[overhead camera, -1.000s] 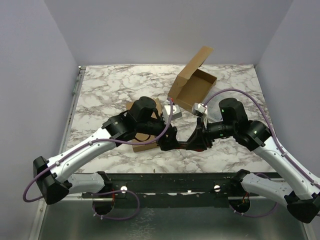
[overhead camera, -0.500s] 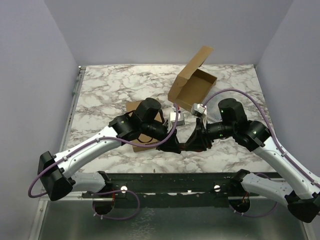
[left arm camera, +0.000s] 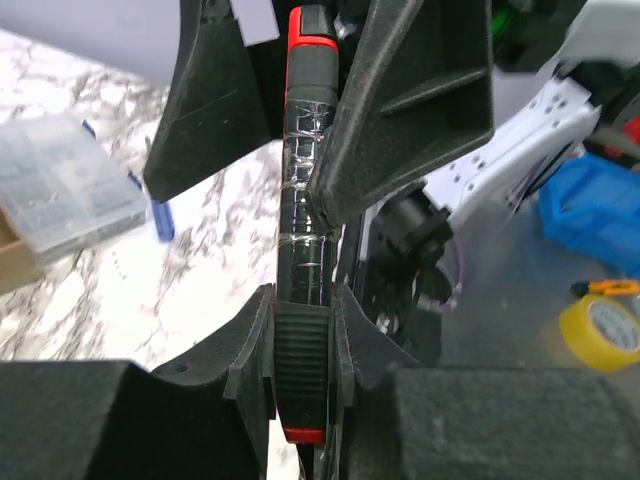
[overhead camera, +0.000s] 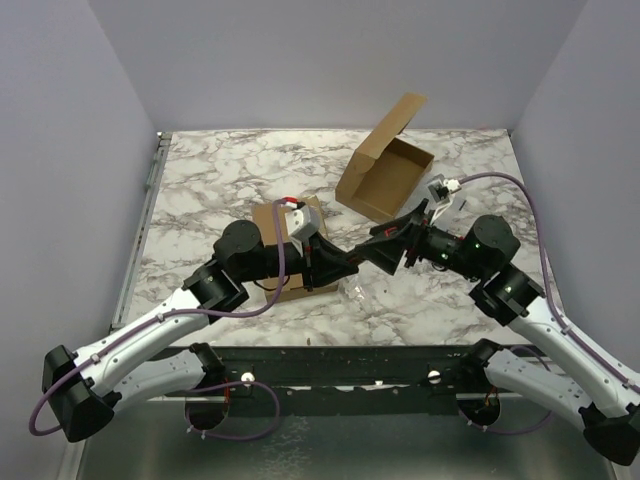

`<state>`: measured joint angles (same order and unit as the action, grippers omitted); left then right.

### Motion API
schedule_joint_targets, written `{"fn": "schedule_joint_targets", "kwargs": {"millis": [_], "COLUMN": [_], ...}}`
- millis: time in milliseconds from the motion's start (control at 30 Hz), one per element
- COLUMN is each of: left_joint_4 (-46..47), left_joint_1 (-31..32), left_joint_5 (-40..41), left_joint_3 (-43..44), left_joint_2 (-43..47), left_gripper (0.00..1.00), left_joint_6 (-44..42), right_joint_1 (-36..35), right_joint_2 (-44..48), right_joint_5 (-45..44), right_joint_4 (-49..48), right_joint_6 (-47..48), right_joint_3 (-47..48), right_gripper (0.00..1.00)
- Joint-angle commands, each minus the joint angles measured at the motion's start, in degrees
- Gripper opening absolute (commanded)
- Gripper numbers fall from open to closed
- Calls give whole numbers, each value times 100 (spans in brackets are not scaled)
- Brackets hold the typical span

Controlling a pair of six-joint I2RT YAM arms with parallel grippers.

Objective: Unpack the express box
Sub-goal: Cut the express box at the center of the board.

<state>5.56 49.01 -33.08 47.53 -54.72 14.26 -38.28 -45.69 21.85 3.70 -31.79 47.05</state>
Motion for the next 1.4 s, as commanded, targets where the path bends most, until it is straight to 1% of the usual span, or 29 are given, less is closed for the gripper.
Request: {"fn": "schedule_joint_targets", "kwargs": {"millis": [0,67,133,200,267,367,500,533,567,600,633,667,700,733,767,800,833,867,933,967,1000,1033,1067,1100,1167,1233,1267,1333,1367], "left_joint_4": [2203,2626,2787,2902,3033,3219,3355,3374,3387,3395,3391,3379,3284,3035,2610,2163,1685,1287,717,424,14,-401,-843,-1152,-1497,-1746,-1825,-1825,-1718], "left_joint_1": [32,30,29,34,34,31,30,29,29,31,30,31,32,24,26,27,25,24,25,25,13,5,-11,-29,-49,-55,-66,-79,-81], "left_joint_5": [78,9,-5,34,128,249,342,372,401,430,505,652,872,1244,1756,2469,3029,3569,4465,4977,5585,6053,6317,6384,6215,6039,5953,5678,5429], "left_joint_3": [-417,-484,-524,-586,-637,-686,-744,-760,-767,-777,-785,-818,-861,-877,-886,-922,-982,-1081,-1389,-1525,-1605,-1618,-1578,-1539,-1446,-1358,-1357,-1445,-1517], "left_joint_2": [185,104,53,62,90,104,61,58,46,41,45,59,107,178,290,425,601,786,1217,1387,1492,1524,1480,1406,1175,943,864,788,759], "left_gripper": [0,0,0,0,0,0,0,0,0,0,0,0,7,26,45,66,73,75,78,80,81,79,76,75,73,69,68,66,64], "left_joint_6": [1014,1303,1437,1477,1516,1576,1622,1625,1624,1624,1624,1624,1607,1555,1469,1356,1180,1004,745,748,900,1061,1216,1327,1560,1999,2241,2697,2740], "right_joint_1": [32,34,32,31,34,31,31,31,31,31,32,33,35,34,32,31,34,32,32,32,39,40,40,45,40,48,46,45,36], "right_joint_2": [-180,-338,-511,-689,-832,-983,-1151,-1215,-1276,-1325,-1348,-1367,-1365,-1341,-1270,-1198,-1154,-1160,-1352,-1513,-1744,-2026,-2410,-2746,-3315,-3724,-3958,-4476,-4751], "right_joint_5": [597,777,942,1328,1613,1810,1898,1962,2001,2000,1995,1956,1867,1589,1172,470,-317,-1246,-2994,-3490,-3778,-3968,-4088,-4096,-3965,-3778,-3689,-3805,-3876], "right_joint_4": [-2246,-2424,-2519,-2874,-3326,-3728,-4286,-4383,-4442,-4443,-4435,-4421,-4385,-4226,-3824,-3237,-2532,-1822,-1055,-860,-684,-522,-408,-190,-232,-779,-984,-1052,-1009], "right_joint_6": [-770,-789,-846,-964,-1144,-1343,-1638,-1703,-1753,-1786,-1794,-1780,-1700,-1579,-1248,-908,-625,-461,-464,-408,-342,-246,-149,12,391,765,902,964,987], "right_joint_3": [-200,-109,47,72,-16,-81,-105,-83,-51,-27,-28,-44,-79,-101,-57,51,182,330,651,826,1043,1284,1554,1821,2226,2348,2431,2805,3035], "right_gripper": [100,99,98,94,90,79,50,38,23,11,2,1,0,0,0,0,0,0,0,0,0,0,0,0,0,0,0,0,0]}}
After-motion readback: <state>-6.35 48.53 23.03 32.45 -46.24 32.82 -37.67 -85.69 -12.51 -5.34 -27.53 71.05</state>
